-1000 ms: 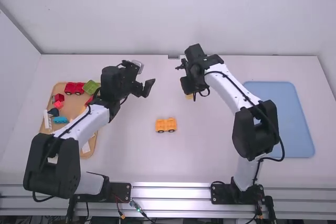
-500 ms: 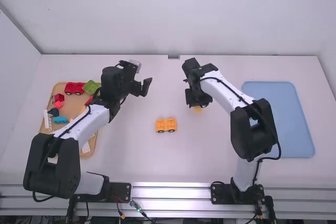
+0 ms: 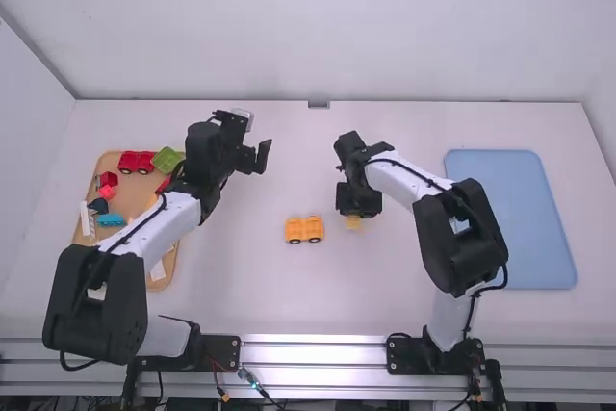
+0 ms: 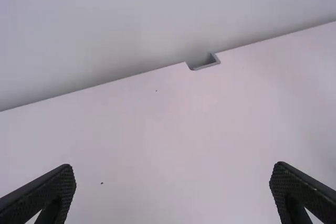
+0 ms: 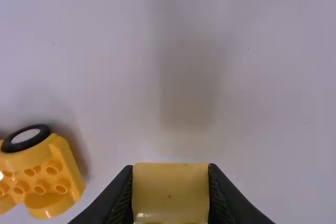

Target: Assemble lego blocks to make yellow taxi

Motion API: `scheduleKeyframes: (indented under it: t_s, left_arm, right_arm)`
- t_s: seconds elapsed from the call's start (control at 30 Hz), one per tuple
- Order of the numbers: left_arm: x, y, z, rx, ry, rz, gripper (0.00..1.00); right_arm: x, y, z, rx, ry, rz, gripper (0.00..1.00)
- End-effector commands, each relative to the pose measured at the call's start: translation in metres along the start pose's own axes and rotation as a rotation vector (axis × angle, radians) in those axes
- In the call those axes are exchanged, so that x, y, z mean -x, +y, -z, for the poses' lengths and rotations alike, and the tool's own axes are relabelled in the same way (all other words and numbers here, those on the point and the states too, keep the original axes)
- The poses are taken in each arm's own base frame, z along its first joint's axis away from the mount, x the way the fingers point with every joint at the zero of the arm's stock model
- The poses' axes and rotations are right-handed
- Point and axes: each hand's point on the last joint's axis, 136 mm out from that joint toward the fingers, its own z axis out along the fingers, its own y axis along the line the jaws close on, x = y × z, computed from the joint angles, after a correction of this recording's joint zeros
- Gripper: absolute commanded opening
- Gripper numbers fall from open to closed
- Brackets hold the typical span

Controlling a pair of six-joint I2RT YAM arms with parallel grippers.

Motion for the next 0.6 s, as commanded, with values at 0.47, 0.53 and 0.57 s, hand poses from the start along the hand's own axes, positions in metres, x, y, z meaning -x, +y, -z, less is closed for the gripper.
scheduleKeyframes:
  t_s: [0.47, 0.53, 0.57]
  left_arm:
    - [-0.008, 0.003, 0.000, 0.012, 0.021, 0.033, 0.99]
    - [-0.009, 0.003, -0.001, 0.011, 0.023, 0.047, 0.99]
    - [-0.009, 0.002, -0.001, 0.011, 0.023, 0.046, 0.99]
  right_arm:
    - [-0.016, -0.025, -0.008, 0.059, 0.179, -1.072, 0.00]
    - [-0.013, -0.028, -0.008, 0.043, 0.160, -1.147, 0.00]
    - [-0.012, -0.029, -0.008, 0.040, 0.156, -1.166, 0.00]
